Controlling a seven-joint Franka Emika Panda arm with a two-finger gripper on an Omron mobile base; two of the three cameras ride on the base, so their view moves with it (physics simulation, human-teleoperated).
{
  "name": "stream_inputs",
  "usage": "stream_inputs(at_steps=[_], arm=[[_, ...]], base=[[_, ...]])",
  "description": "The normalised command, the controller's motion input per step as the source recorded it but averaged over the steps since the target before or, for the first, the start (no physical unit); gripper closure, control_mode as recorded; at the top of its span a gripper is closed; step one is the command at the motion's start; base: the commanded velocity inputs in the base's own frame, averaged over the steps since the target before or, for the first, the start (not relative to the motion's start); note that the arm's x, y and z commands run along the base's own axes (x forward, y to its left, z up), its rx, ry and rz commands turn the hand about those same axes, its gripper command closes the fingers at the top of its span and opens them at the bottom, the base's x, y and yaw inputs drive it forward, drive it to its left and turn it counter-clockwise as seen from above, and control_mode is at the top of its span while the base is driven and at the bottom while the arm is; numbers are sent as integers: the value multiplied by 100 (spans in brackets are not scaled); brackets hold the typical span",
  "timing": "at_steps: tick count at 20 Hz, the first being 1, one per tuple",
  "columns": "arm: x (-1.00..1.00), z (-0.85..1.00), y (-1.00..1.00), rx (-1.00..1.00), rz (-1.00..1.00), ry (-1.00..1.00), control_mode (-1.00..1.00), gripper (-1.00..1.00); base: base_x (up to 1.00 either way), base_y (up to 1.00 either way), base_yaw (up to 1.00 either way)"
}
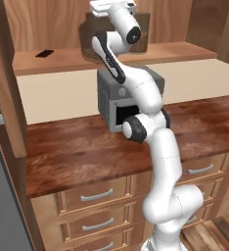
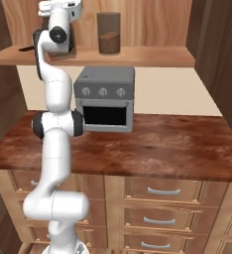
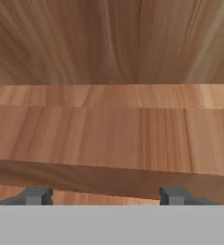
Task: Pick the jar and jar from the dining table and place them in the open cabinet. Close the cabinet after placing the objects.
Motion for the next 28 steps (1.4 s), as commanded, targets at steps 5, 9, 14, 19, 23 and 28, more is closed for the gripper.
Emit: stream_inputs(at_steps=[5, 9, 14, 19, 23, 28], arm=[[-29, 40, -4, -11, -5, 0, -100, -100], [-81, 52, 0, -7, -9, 0, -100, -100], [-100, 54, -4, -1, -7, -3, -100, -100], [-100, 8, -42, -1, -8, -18, -100, -100], [-100, -11, -54, -2, 0, -15, -100, -100], [-100, 2, -20, 1, 0, -20, -100, -100]], base=[[0, 0, 0], [0, 0, 0], [0, 0, 0], [0, 0, 0], [0, 0, 0], [0, 0, 0]])
